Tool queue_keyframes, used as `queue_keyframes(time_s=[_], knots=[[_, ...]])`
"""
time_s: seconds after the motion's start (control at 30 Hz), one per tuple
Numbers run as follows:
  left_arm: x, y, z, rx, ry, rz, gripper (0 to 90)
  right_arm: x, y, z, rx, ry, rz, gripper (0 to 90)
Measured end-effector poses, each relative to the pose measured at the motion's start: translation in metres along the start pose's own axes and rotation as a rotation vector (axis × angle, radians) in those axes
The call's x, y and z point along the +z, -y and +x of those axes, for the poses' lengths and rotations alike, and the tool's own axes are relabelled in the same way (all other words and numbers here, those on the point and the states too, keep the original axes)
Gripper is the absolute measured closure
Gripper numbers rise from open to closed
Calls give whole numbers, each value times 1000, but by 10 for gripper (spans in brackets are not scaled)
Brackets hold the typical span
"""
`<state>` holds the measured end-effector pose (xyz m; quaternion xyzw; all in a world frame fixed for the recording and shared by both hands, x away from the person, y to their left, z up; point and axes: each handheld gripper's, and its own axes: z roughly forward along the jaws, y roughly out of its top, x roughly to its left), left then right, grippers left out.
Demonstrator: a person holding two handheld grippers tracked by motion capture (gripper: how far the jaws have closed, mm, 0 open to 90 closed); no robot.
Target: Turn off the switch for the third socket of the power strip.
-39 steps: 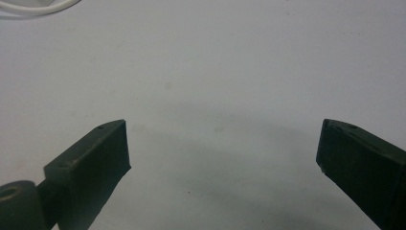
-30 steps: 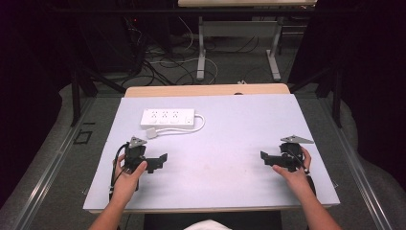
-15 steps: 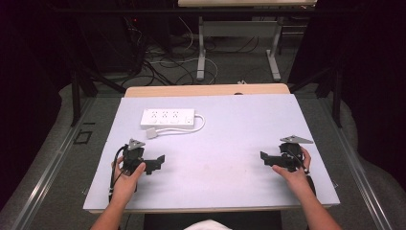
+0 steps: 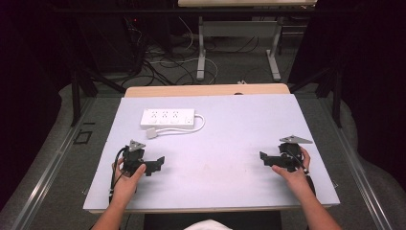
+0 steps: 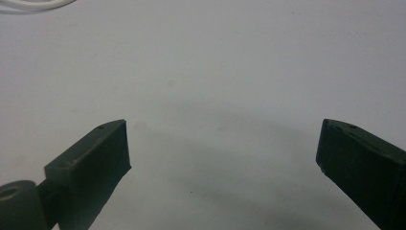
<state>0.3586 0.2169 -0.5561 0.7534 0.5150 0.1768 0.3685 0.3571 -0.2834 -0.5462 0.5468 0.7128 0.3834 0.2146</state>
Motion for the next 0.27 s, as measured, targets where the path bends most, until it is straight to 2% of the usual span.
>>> queue_keyframes(time_s=[0.27], knots=[[0, 0, 2, -1, 0, 4, 2, 0, 0, 0, 0, 0, 0, 38]])
